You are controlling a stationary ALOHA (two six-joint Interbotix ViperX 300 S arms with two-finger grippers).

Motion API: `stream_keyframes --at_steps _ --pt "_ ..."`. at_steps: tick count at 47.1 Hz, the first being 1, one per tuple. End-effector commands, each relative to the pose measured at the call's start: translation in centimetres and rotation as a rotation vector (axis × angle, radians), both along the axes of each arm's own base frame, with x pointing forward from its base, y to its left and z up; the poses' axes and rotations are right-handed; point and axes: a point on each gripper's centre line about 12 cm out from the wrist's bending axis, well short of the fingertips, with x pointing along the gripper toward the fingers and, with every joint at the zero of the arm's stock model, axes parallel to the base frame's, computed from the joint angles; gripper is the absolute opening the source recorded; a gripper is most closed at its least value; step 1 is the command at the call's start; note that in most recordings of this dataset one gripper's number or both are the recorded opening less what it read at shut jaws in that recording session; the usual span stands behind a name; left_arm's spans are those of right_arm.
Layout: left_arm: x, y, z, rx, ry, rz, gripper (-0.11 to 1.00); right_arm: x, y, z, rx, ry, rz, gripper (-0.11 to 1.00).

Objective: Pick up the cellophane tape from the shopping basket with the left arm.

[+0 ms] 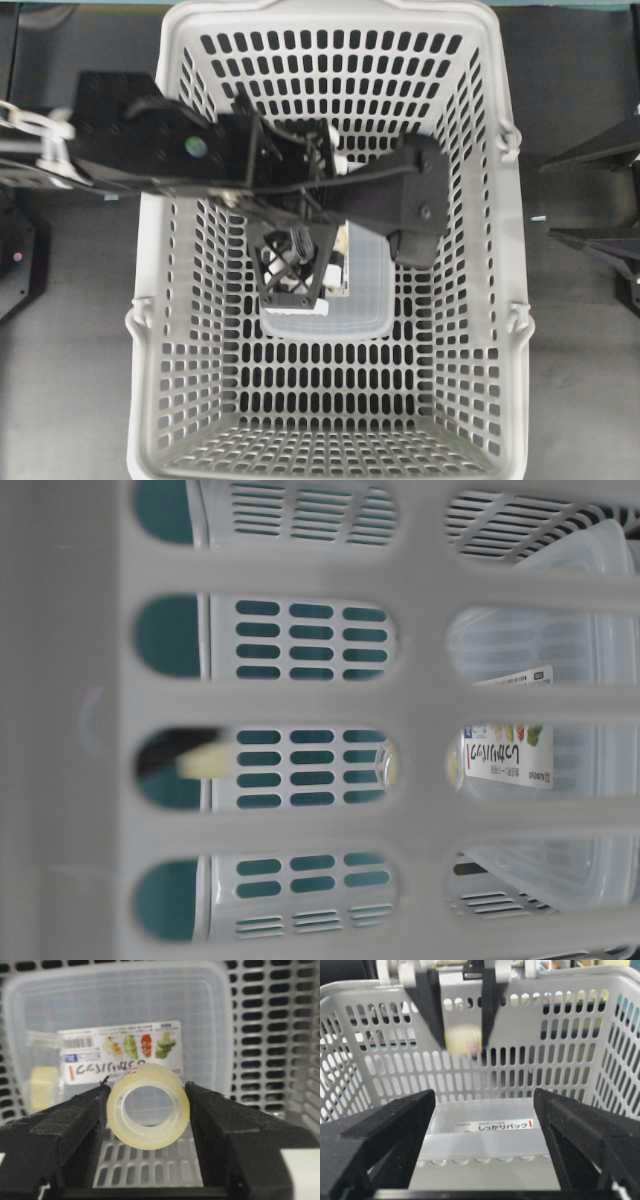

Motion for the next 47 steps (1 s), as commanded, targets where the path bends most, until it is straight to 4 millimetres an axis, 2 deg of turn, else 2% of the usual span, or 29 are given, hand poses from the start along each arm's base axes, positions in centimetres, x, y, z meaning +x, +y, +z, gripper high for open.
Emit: stream_keyframes --at_steps 1,47 --pt "-0.85 0.16 3.98 0.000 -0.055 0.002 0.50 0.18 -0.03 0.90 0.000 -0.025 -0.002 0.77" --pt "-0.60 0.42 3.92 0.002 -0.025 0.010 0.50 0.18 0.00 0.87 0.001 -0.026 0.000 0.75"
